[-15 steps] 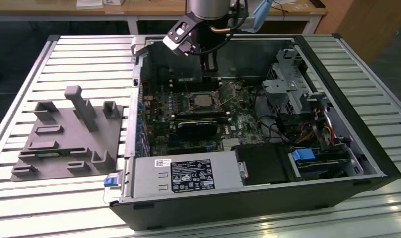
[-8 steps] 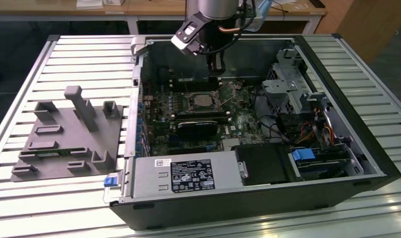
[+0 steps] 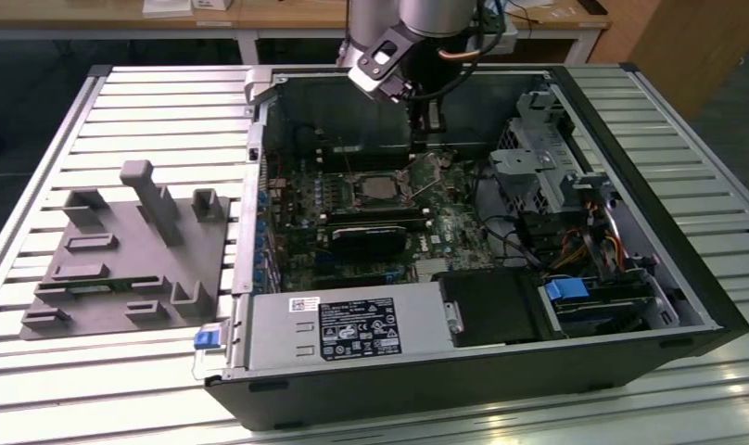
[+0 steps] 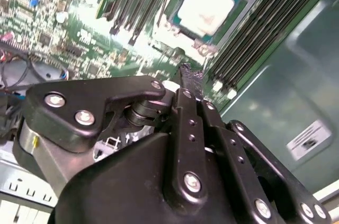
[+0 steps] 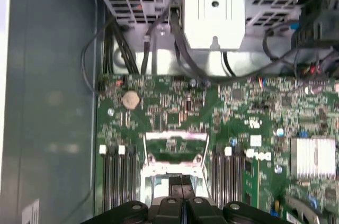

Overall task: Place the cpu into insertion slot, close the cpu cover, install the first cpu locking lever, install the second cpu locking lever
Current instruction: 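Close the cpu cover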

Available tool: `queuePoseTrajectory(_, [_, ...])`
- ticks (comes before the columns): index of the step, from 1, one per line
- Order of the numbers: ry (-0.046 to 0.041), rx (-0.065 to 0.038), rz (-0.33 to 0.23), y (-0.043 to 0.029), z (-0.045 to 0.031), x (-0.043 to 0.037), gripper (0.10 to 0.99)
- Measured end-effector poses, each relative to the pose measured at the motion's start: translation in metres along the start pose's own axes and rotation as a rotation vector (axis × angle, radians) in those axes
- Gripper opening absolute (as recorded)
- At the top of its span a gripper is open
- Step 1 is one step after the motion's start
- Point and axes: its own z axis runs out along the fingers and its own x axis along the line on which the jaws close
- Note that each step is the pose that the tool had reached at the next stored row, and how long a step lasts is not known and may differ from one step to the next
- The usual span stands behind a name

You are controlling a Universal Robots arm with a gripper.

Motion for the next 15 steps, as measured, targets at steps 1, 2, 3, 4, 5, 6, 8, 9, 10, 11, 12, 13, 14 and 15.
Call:
queuePoseTrajectory(1, [-0.0001,0.001,0.000,0.0036,0.0001,0.0000,0.102])
queuePoseTrajectory(2, [-0.0003,0.001,0.000,0.0068,0.0002,0.0000,0.102])
queuePoseTrajectory(3, [-0.0003,0.002,0.000,0.0105,0.0004,0.0001,0.102])
queuePoseTrajectory(4, [-0.0001,0.002,0.000,0.0140,0.0006,0.0001,0.102])
queuePoseTrajectory(5, [0.0000,0.002,0.000,0.0175,0.0008,0.0001,0.102])
queuePoseTrajectory(6, [0.0001,0.003,0.000,0.0210,0.0010,0.0001,0.102])
queuePoseTrajectory(8, [-0.0001,0.004,0.000,0.0279,0.0013,0.0001,0.102])
queuePoseTrajectory(9, [0.0000,0.005,0.000,0.0316,0.0016,0.0002,0.102])
queuePoseTrajectory(10, [0.0000,0.005,0.000,0.0345,0.0018,0.0002,0.102])
queuePoseTrajectory(11, [0.0001,0.005,0.000,0.0366,0.0021,0.0002,0.102])
queuePoseTrajectory(12, [0.0000,0.006,0.000,0.0383,0.0023,0.0002,0.102])
queuePoseTrajectory(13, [0.0000,0.006,0.000,0.0399,0.0025,0.0002,0.102])
queuePoseTrajectory(14, [-0.0001,0.006,0.000,0.0415,0.0029,0.0002,0.102])
queuePoseTrajectory(15, [-0.0001,0.006,0.000,0.0430,0.0033,0.0002,0.102])
